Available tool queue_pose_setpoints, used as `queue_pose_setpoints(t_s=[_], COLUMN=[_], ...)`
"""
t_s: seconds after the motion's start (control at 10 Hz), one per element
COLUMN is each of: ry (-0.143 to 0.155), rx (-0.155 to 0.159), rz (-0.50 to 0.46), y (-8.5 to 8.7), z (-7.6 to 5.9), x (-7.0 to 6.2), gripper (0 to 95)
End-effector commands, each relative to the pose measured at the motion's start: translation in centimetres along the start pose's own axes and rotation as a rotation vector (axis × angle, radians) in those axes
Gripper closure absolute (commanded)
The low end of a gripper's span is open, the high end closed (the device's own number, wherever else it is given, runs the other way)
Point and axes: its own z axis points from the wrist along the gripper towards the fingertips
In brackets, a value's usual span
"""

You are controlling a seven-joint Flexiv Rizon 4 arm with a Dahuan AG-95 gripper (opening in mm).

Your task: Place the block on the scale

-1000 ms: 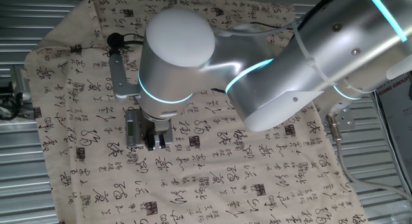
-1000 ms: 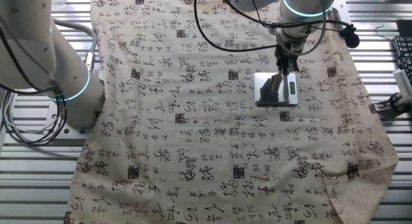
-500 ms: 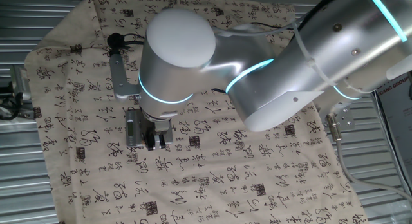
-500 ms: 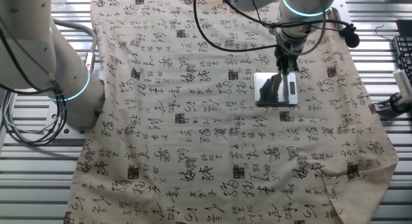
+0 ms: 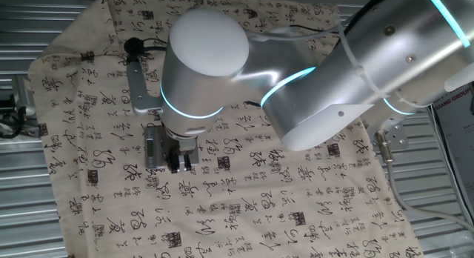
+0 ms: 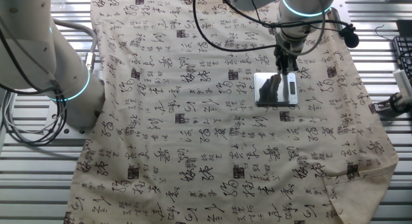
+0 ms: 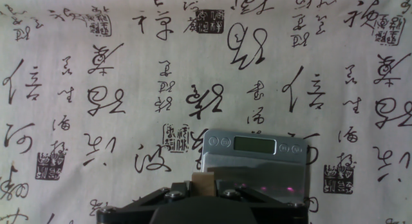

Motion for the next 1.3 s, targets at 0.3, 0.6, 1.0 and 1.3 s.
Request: queue_pose_setpoints(t_s=[0.3, 0.6, 1.0, 1.3], ry=[0.007, 0.009, 0.013, 0.016], rx=[-0.001, 0.003, 0.0, -0.002], rz=[-0.009, -0.008, -0.014, -0.038], y=[-0.01, -0.01, -0.01, -0.01], z=[-0.2, -0.1, -0.1, -0.1], x=[0.05, 0.02, 0.02, 0.02], gripper=[95.0, 95.0, 95.0, 95.0])
